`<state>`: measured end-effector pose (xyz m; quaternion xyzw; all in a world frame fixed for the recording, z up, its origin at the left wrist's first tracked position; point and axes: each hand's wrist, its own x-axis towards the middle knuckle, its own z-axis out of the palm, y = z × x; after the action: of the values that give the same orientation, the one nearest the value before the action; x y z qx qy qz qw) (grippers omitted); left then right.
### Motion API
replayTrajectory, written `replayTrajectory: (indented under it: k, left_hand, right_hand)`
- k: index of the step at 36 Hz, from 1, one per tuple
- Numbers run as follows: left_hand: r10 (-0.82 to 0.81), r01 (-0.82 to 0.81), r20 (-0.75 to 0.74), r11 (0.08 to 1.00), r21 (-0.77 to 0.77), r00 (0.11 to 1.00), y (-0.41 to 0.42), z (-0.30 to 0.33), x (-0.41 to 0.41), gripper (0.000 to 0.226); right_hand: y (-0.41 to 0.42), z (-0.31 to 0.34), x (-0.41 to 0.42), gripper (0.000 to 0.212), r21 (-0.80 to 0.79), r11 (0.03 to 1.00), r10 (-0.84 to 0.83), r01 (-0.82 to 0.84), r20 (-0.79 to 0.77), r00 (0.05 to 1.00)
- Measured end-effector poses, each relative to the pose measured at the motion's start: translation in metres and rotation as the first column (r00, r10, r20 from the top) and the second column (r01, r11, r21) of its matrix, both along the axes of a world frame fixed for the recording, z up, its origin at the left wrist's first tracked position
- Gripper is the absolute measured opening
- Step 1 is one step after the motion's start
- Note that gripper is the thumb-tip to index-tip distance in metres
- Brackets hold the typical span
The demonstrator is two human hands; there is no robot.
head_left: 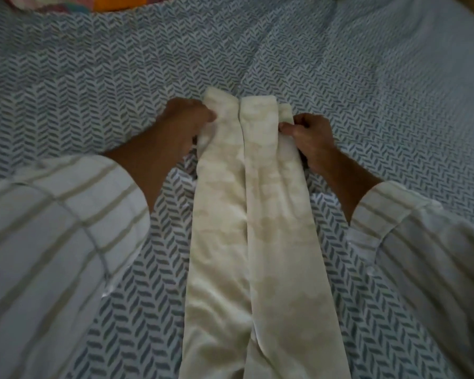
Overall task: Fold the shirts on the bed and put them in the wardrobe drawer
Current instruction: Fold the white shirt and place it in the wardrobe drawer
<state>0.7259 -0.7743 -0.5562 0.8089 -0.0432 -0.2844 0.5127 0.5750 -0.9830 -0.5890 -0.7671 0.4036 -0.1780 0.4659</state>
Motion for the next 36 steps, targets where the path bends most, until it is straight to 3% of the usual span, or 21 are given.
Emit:
replayTrajectory:
  k: [3, 8, 13, 15, 17, 21, 23, 25, 28, 30, 33, 34, 36]
  left_hand:
    - [0.015, -0.045, -0.115, 0.964, -0.263, 0.993, 0.022, 0.004, -0.017, 0.014]
    - [0.013, 0.013, 0.089, 0.957, -0.289, 0.996, 0.063, 0.048, -0.074, 0.026]
    - [-0.03, 0.101, 0.247, 0.955, -0.278, 0.968, 0.111, 0.069, -0.113, 0.019]
    - [-0.067, 0.133, 0.272, 0.963, -0.232, 0.96, 0.132, 0.065, -0.126, 0.017]
    - [-0.161, 0.212, 0.244, 0.957, -0.198, 0.956, 0.153, 0.057, -0.148, 0.018]
    - [-0.39, 0.412, 0.176, 0.904, -0.112, 0.904, 0.182, 0.024, -0.182, 0.038]
    - [-0.421, 0.435, 0.154, 0.898, -0.067, 0.894, 0.187, 0.018, -0.193, 0.048]
    - [-0.344, 0.357, 0.145, 0.931, -0.076, 0.928, 0.182, 0.016, -0.193, 0.053]
    - [-0.188, 0.194, 0.149, 0.981, -0.03, 0.971, 0.167, 0.023, -0.182, 0.038]
    - [-0.126, 0.127, 0.147, 0.992, 0.0, 0.981, 0.154, 0.023, -0.17, 0.028]
    - [-0.123, 0.123, 0.13, 0.992, 0.009, 0.984, 0.128, 0.026, -0.153, 0.024]
    - [-0.133, 0.132, 0.11, 0.991, 0.02, 0.985, 0.12, 0.028, -0.148, 0.025]
    - [-0.137, 0.137, 0.022, 0.991, 0.004, 0.99, 0.101, 0.028, -0.137, 0.031]
  right_hand:
    - [0.008, 0.007, -0.008, 0.014, 0.088, 0.996, -0.017, 0.016, 0.019, 1.0]
    - [0.046, 0.069, -0.034, 0.015, 0.295, 0.955, -0.053, -0.025, 0.253, 0.966]
    - [0.072, 0.115, -0.091, 0.031, 0.11, 0.962, 0.195, -0.251, 0.369, 0.909]
    - [0.077, 0.119, -0.12, 0.023, -0.026, 0.956, 0.285, -0.293, 0.327, 0.901]
    - [0.08, 0.106, -0.151, 0.029, -0.15, 0.926, 0.375, -0.347, 0.255, 0.891]
    - [0.083, 0.064, -0.206, 0.04, -0.205, 0.867, 0.47, -0.455, 0.028, 0.882]
    - [0.081, 0.048, -0.223, 0.045, -0.178, 0.883, 0.428, -0.435, -0.078, 0.9]
    - [0.074, 0.037, -0.225, 0.037, -0.12, 0.923, 0.359, -0.365, -0.071, 0.931]
    - [0.074, 0.043, -0.198, 0.02, 0.082, 0.984, 0.158, -0.159, 0.011, 0.987]
    - [0.072, 0.05, -0.172, 0.007, 0.234, 0.971, 0.074, -0.057, -0.065, 0.995]
    - [0.065, 0.054, -0.14, 0.07, 0.409, 0.912, 0.02, 0.04, -0.142, 0.99]
    - [0.066, 0.054, -0.132, 0.075, 0.438, 0.898, 0.027, 0.031, -0.126, 0.992]
    - [0.065, 0.051, -0.121, 0.057, 0.474, 0.88, 0.093, -0.024, -0.123, 0.988]
